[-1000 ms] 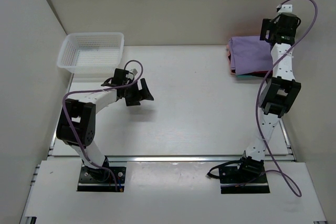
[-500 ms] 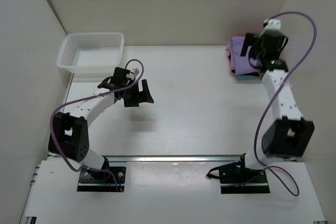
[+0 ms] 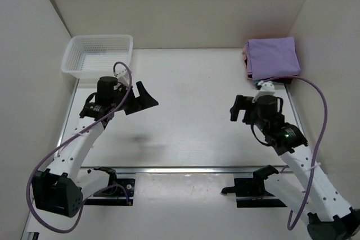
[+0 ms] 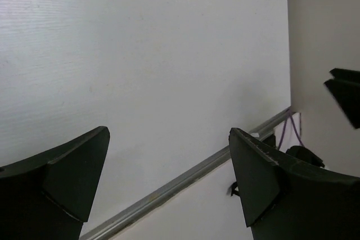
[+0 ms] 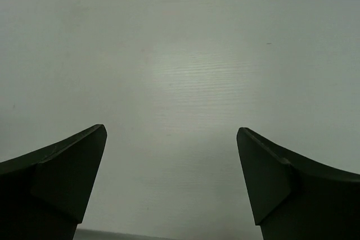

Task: Fold and stack the t-shirts
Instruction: Put the neatly folded tshirt into the corner of the board with the right arm

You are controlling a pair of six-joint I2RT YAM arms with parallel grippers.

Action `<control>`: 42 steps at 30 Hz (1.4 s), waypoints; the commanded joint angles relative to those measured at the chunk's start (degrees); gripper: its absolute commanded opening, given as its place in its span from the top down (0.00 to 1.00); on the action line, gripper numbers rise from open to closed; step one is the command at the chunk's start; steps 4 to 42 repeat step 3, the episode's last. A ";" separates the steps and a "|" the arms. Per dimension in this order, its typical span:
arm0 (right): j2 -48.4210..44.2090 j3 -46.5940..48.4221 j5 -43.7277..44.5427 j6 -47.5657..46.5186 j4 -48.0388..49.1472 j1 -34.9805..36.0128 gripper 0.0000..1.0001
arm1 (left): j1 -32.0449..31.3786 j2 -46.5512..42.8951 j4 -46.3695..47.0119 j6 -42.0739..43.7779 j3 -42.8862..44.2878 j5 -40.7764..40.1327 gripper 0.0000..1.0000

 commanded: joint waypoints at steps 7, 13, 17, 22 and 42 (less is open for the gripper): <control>-1.06 4.74 -10.98 -7.14 -0.22 -19.48 0.01 | -5.69 1.24 -9.25 8.41 11.11 -10.20 0.01; -1.06 4.74 -10.98 -7.14 -0.22 -19.48 0.01 | -5.69 1.24 -9.25 8.41 11.11 -10.20 0.01; -1.06 4.74 -10.98 -7.14 -0.22 -19.48 0.01 | -5.69 1.24 -9.25 8.41 11.11 -10.20 0.01; -1.06 4.74 -10.98 -7.14 -0.22 -19.48 0.01 | -5.69 1.24 -9.25 8.41 11.11 -10.20 0.01; -1.06 4.74 -10.98 -7.14 -0.22 -19.48 0.01 | -5.69 1.24 -9.25 8.41 11.11 -10.20 0.01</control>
